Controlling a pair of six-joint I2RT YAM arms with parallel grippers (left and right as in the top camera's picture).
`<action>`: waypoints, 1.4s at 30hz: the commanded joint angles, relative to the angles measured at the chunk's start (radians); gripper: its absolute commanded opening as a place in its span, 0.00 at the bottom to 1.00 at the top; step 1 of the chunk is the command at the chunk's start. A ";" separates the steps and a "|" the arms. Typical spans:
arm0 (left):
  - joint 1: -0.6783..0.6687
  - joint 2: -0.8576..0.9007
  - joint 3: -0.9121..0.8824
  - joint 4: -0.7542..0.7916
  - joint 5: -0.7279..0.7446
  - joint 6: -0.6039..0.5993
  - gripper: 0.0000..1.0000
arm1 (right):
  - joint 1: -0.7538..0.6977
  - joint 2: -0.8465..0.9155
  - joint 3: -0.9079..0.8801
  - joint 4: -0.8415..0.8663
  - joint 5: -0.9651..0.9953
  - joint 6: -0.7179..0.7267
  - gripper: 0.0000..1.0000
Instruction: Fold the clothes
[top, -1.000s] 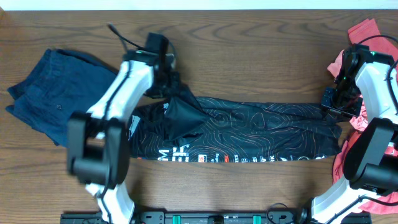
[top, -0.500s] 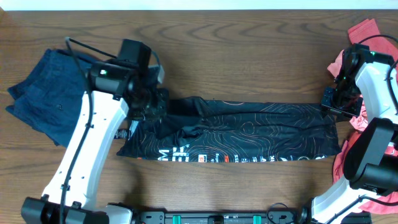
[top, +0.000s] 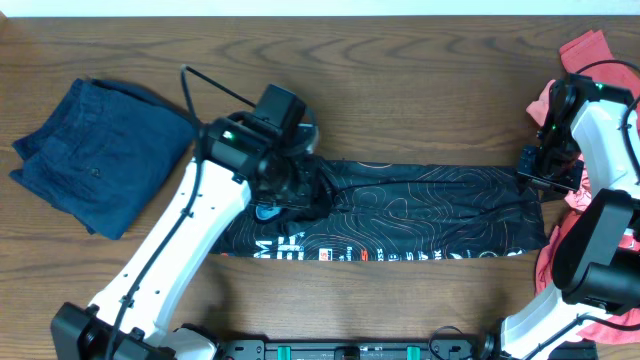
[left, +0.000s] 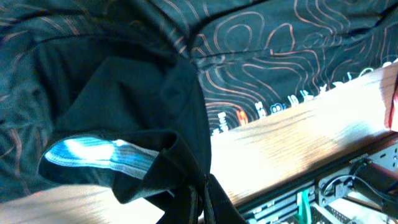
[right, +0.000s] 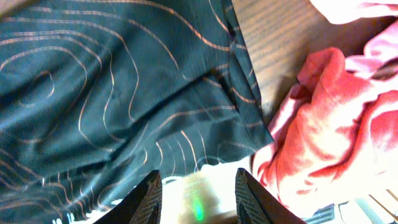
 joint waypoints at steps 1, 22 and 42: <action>-0.038 0.013 -0.029 0.036 0.001 -0.038 0.06 | -0.012 -0.018 -0.050 0.031 0.026 -0.011 0.41; -0.056 0.076 -0.048 0.092 -0.145 -0.037 0.59 | -0.038 -0.018 -0.316 0.381 0.069 0.011 0.04; 0.229 0.166 -0.054 0.038 -0.246 -0.054 0.67 | -0.094 -0.018 -0.238 0.372 -0.096 0.024 0.23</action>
